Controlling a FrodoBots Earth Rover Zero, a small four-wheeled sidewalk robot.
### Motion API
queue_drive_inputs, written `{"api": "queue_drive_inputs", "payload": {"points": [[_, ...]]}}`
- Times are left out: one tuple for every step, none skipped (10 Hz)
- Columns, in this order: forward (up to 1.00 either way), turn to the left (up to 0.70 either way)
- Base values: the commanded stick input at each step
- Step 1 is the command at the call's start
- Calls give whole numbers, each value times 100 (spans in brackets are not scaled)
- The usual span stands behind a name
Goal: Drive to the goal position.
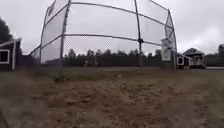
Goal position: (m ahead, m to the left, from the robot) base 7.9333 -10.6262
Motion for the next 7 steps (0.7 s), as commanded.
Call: {"api": "queue_drive_inputs", "payload": {"points": [[0,-70],[0,-70],[0,-70],[0,-70],[0,-70],[0,-70],[0,-70]]}}
